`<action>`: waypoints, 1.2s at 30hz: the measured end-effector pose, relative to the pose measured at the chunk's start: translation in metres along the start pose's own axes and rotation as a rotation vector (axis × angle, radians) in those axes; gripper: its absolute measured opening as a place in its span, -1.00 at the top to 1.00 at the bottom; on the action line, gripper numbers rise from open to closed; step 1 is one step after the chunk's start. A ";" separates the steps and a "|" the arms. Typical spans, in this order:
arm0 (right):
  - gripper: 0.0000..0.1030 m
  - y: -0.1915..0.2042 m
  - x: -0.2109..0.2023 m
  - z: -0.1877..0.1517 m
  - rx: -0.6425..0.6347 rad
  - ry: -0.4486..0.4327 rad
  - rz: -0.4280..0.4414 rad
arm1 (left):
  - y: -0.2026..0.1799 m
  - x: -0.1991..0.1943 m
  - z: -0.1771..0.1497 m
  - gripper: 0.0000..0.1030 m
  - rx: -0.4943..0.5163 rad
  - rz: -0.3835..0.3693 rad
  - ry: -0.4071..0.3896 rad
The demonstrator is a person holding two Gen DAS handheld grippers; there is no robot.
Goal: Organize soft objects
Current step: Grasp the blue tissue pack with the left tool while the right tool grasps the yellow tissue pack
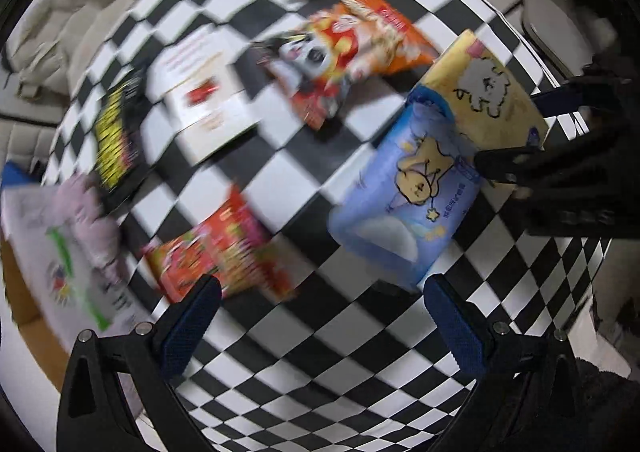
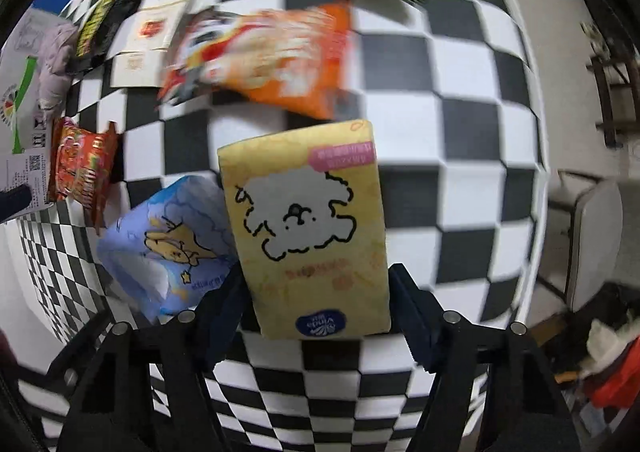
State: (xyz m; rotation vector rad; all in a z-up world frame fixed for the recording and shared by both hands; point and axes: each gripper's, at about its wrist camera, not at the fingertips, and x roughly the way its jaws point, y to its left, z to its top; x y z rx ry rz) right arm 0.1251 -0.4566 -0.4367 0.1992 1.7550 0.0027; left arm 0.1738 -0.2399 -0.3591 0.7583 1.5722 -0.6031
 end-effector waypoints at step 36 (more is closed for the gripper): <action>-0.60 -0.161 -0.028 -0.076 0.127 -0.058 0.091 | -0.121 0.041 0.070 -0.86 0.219 0.044 0.044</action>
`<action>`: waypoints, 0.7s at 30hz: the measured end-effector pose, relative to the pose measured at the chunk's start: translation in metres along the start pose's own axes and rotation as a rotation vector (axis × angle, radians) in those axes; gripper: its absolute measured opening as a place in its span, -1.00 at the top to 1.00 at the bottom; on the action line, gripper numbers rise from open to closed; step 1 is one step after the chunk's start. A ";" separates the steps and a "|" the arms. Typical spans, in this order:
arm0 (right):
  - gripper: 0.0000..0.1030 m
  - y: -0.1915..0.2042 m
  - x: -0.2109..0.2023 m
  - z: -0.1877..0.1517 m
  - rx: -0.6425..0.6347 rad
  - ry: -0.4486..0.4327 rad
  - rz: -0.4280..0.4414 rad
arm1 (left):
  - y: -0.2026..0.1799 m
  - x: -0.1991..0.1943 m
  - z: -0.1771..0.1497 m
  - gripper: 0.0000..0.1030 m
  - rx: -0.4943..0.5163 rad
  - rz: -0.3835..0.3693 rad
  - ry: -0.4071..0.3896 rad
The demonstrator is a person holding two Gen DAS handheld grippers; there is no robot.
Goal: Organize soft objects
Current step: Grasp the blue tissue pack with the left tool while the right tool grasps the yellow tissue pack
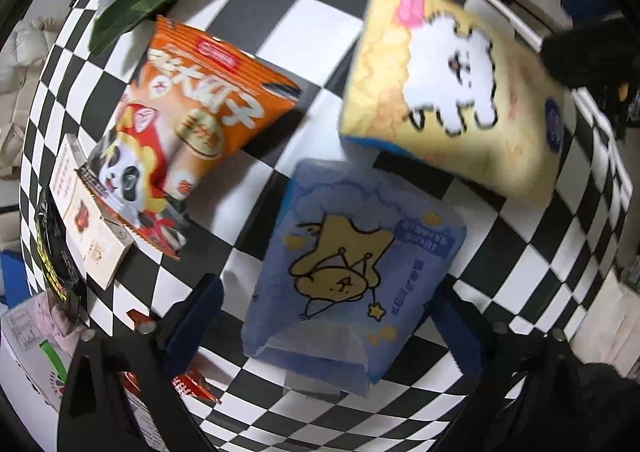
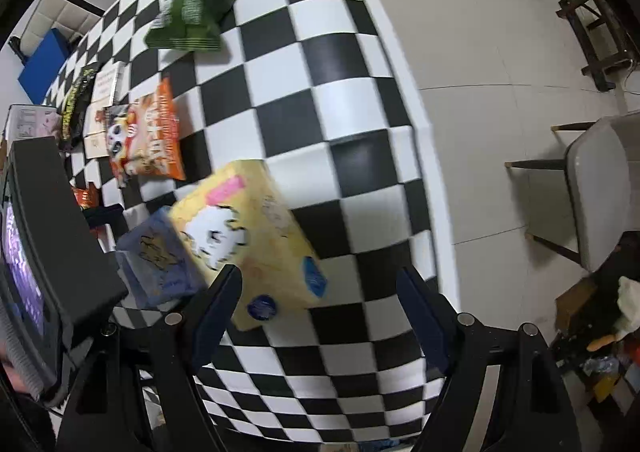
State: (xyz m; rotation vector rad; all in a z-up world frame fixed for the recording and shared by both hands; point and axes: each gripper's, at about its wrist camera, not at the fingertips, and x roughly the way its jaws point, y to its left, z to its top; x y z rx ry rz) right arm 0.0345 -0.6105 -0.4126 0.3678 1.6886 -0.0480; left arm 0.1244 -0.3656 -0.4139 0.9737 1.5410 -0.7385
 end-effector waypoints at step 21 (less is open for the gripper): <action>-0.34 0.131 0.078 0.017 -0.131 0.085 -0.167 | 0.024 0.026 -0.077 -0.07 -0.563 -0.179 -0.025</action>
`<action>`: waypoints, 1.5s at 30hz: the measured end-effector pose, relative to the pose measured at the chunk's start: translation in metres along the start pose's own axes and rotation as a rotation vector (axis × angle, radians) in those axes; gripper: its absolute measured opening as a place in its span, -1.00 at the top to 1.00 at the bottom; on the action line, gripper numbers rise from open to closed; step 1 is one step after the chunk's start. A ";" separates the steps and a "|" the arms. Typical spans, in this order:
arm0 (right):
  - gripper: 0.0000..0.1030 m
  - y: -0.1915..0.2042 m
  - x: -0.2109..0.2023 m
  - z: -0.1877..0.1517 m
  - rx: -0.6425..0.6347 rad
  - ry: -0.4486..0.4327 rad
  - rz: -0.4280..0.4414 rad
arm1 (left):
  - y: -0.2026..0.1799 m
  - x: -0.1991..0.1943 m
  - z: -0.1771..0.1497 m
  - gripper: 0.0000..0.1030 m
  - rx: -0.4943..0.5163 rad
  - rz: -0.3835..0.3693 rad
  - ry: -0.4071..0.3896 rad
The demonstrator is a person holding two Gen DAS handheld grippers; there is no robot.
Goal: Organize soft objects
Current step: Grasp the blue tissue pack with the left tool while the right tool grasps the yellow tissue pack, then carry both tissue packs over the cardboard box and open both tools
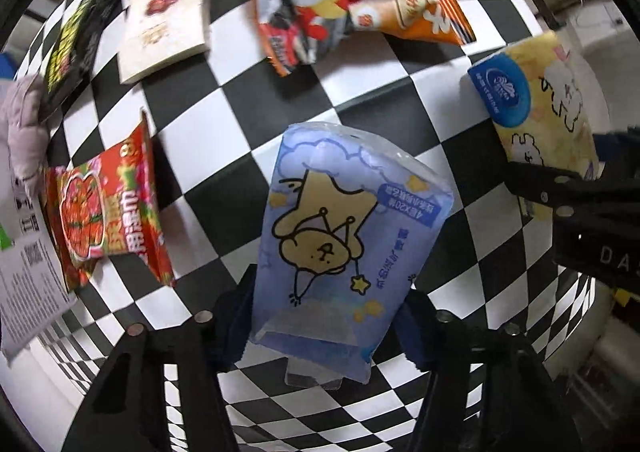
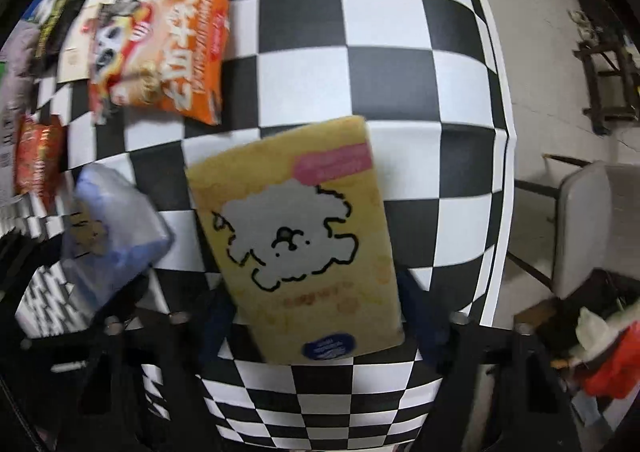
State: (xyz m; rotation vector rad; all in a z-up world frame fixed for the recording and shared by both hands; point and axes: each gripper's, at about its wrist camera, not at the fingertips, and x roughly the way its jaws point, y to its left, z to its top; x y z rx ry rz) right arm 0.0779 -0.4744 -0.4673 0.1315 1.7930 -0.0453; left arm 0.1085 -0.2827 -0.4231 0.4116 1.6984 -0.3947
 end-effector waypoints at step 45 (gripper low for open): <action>-0.28 0.466 -0.216 0.046 -0.206 -0.409 0.283 | 0.441 -0.191 -0.141 0.12 -0.644 -0.152 -0.329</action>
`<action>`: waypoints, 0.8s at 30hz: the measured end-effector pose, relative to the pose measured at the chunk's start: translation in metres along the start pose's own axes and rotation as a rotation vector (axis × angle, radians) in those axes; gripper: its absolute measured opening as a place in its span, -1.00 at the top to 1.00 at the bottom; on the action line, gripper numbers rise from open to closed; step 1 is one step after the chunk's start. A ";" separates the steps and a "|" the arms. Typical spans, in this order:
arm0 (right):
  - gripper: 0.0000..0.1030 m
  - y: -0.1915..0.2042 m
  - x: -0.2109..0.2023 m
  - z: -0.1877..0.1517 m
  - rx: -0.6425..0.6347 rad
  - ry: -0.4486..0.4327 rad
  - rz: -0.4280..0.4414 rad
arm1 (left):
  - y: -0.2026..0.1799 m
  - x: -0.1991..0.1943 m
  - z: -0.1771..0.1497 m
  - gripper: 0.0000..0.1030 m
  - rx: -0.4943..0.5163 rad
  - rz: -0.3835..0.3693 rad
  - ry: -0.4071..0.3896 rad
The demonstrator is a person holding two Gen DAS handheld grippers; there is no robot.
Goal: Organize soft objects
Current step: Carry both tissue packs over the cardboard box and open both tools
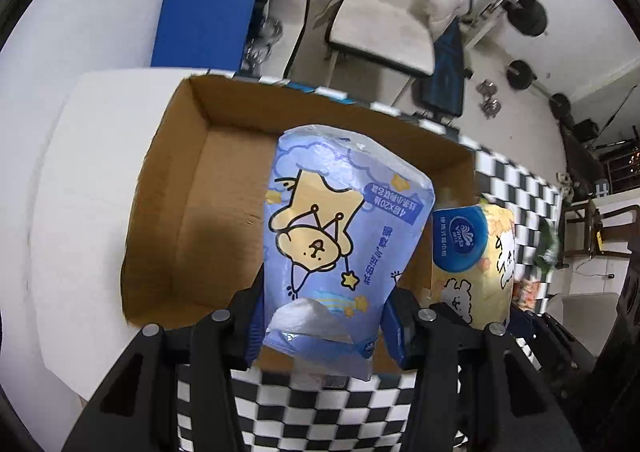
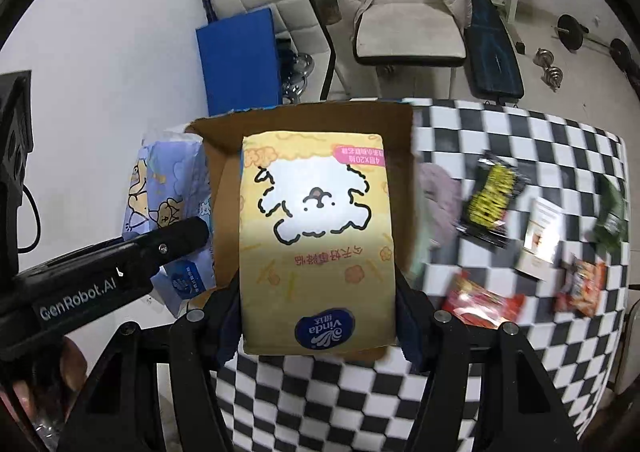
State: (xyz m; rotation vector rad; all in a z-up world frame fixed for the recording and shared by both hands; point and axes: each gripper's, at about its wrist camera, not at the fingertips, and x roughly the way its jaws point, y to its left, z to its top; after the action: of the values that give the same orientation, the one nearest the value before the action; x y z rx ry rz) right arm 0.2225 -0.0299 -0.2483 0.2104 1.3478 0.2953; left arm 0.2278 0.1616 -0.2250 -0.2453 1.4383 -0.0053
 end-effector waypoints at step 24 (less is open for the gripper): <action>-0.73 0.002 0.175 0.066 0.067 0.138 -0.147 | 0.019 0.123 0.067 -0.18 0.060 -0.034 0.234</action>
State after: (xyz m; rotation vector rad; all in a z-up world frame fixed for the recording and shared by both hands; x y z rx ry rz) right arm 0.3204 0.0307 -0.3960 0.1477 1.5032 0.1439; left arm 0.3079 0.1723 -0.3416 -0.2246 1.6635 -0.1078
